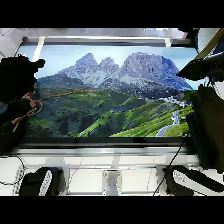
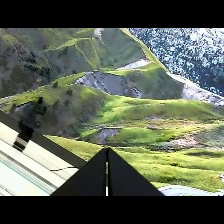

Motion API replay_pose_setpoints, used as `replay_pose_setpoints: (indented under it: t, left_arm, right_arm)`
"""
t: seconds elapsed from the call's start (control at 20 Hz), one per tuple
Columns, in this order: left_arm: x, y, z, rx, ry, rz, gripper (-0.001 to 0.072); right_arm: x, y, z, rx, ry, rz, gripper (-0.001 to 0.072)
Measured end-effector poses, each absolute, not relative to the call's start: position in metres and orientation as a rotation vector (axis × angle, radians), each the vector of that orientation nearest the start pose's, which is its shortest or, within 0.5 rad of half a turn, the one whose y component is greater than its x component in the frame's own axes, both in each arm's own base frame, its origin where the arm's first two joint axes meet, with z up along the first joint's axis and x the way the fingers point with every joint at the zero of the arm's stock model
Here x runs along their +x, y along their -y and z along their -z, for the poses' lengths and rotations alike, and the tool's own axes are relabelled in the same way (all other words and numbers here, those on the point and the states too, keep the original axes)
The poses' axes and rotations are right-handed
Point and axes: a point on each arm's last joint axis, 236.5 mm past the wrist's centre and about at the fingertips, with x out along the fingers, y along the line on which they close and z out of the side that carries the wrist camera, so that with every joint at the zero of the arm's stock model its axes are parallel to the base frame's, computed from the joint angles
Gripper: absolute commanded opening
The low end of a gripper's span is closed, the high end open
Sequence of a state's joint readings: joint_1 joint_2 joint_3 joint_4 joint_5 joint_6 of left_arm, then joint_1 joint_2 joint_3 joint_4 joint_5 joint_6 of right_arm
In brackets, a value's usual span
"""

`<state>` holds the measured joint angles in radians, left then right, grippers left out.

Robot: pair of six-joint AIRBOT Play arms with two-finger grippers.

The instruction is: Fold the clothes and pants, and hang the long-sleeved shirts on hangers.

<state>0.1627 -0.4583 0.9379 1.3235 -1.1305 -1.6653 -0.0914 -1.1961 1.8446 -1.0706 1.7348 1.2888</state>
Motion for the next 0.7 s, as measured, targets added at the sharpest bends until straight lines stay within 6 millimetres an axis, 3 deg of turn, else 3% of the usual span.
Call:
replay_pose_setpoints:
  t: [0.25, 0.3, 0.35, 0.4, 0.6, 0.7]
  left_arm:
    - [0.268, 0.004, -0.197, -0.283, -0.634, -0.017, 0.0035]
    - [0.268, -0.003, -0.196, -0.244, -0.635, -0.036, 0.0202]
    - [0.268, -0.014, -0.194, -0.198, -0.637, -0.069, 0.0559]
    - [0.269, -0.029, -0.194, -0.141, -0.636, -0.120, 0.0628]
    - [0.284, -0.101, -0.193, 0.027, -0.627, -0.372, 0.0627]
    - [0.301, -0.129, -0.179, 0.043, -0.652, -0.460, 0.0628]
  right_arm:
    - [0.336, -0.082, -0.259, -0.010, -0.979, -0.548, 0.0010]
    - [0.336, -0.082, -0.259, -0.010, -0.979, -0.548, 0.0010]
    - [0.336, -0.082, -0.259, -0.011, -0.979, -0.548, 0.0010]
    - [0.336, -0.082, -0.259, -0.011, -0.979, -0.548, 0.0011]
    - [0.336, -0.082, -0.259, -0.011, -0.979, -0.548, 0.0010]
    - [0.336, -0.082, -0.259, -0.011, -0.978, -0.548, 0.0010]
